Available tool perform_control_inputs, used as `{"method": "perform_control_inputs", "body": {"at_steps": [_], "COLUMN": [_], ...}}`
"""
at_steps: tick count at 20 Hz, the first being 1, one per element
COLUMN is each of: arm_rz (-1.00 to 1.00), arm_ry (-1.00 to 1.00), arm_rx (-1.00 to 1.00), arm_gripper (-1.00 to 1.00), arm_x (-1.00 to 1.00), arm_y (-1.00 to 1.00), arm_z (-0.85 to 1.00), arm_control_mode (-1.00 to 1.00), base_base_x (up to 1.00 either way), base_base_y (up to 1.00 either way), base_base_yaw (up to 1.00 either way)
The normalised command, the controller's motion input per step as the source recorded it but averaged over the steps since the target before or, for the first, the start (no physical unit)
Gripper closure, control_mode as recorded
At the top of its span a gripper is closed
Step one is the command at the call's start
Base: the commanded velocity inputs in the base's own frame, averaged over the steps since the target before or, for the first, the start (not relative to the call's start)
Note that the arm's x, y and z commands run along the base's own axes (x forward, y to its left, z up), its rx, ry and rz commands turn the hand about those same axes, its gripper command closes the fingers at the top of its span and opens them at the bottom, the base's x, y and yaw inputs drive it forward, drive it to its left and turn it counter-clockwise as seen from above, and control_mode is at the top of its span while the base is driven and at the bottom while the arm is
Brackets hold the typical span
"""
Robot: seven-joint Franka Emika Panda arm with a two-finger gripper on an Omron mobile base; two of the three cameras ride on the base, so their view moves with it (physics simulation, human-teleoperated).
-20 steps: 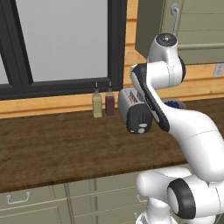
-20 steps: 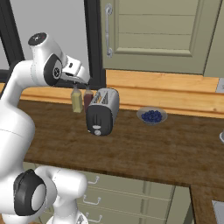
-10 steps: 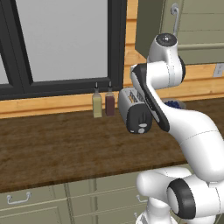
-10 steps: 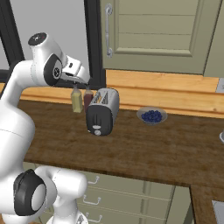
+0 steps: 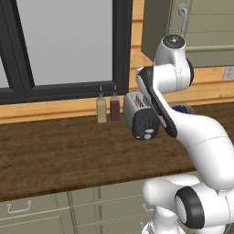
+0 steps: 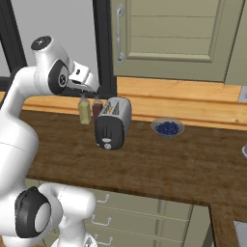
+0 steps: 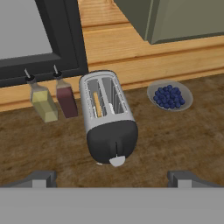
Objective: Start the toaster. Once the lever pops up, take the bread to the plate on the dining counter.
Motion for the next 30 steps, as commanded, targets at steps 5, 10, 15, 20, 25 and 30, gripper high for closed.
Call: {"method": "perform_control_inputs", "body": {"at_steps": [5,10,15,20,25,30], "arm_rz": [0.0,0.0,0.0,0.0,0.0,0.0], "arm_ry": [0.0,0.0,0.0,0.0,0.0,0.0], "arm_rx": [0.0,0.0,0.0,0.0,0.0,0.0], "arm_gripper": [-1.0,-1.0,-1.0,-1.0,-1.0,-1.0], "arm_x": [0.0,0.0,0.0,0.0,0.0,0.0], "arm_y": [0.0,0.0,0.0,0.0,0.0,0.0], "arm_z": [0.0,0.0,0.0,0.0,0.0,0.0], "arm_control_mode": [-1.0,-1.0,-1.0,-1.0,-1.0,-1.0], "base_base_x": [0.0,0.0,0.0,0.0,0.0,0.0], "base_base_y": [0.0,0.0,0.0,0.0,0.0,0.0], "base_base_yaw": [0.0,0.0,0.0,0.0,0.0,0.0]}}
